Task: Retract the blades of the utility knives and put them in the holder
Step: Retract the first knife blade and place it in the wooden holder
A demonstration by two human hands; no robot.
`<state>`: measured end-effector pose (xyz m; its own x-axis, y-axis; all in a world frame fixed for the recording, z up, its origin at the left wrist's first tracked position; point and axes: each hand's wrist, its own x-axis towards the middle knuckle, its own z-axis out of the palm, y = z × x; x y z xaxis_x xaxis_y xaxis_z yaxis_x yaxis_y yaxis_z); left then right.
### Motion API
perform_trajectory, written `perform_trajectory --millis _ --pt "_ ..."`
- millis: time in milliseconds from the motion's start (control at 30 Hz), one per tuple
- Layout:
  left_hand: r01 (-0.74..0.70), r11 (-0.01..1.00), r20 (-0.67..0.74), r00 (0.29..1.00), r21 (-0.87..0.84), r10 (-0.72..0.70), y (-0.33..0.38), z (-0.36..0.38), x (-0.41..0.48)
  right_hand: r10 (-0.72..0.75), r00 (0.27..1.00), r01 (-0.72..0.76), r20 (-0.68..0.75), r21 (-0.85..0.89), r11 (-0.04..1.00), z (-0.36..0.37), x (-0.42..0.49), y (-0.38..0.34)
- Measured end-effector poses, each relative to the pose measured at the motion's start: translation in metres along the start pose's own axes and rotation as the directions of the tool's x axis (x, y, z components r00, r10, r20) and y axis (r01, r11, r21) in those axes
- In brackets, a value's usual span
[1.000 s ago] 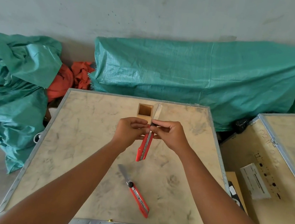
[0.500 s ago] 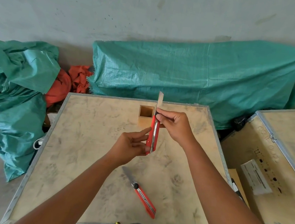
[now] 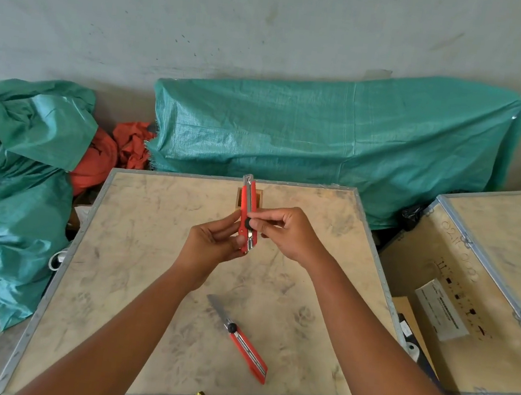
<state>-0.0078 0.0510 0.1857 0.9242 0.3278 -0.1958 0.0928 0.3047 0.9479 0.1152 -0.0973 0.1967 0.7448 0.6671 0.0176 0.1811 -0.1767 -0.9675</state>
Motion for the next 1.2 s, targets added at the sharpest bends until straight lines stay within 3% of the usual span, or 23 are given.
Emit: perform_trajectory --millis 233,467,700,933,1067,1200 --pt "0.029 0.998 -0.025 0.999 -0.054 -0.031 -0.005 -0.003 -0.008 -0.026 0.995 0.039 0.093 -0.147 0.988 0.003 -0.015 -0.002" --pt "0.034 0.998 0.07 0.997 -0.048 -0.031 0.002 -0.006 -0.017 -0.022 0.98 0.072 0.196 -0.249 0.966 -0.004 -0.023 -0.015" --pt "0.017 0.999 0.096 0.995 -0.052 -0.012 0.003 -0.002 -0.019 -0.086 0.993 0.108 0.085 -0.297 0.949 -0.004 -0.029 -0.014" --pt "0.013 0.997 0.048 0.999 -0.071 -0.009 0.001 0.001 -0.016 -0.18 0.977 0.206 0.11 -0.306 0.929 -0.007 -0.027 -0.015" --pt "0.006 0.998 0.043 0.999 -0.055 -0.004 0.004 0.003 -0.014 -0.196 0.98 0.2 0.044 -0.286 0.937 -0.006 -0.025 -0.015" --pt "0.004 0.997 0.041 0.999 -0.074 -0.001 0.006 0.003 -0.012 -0.171 0.983 0.185 0.073 -0.278 0.943 -0.011 -0.025 -0.018"
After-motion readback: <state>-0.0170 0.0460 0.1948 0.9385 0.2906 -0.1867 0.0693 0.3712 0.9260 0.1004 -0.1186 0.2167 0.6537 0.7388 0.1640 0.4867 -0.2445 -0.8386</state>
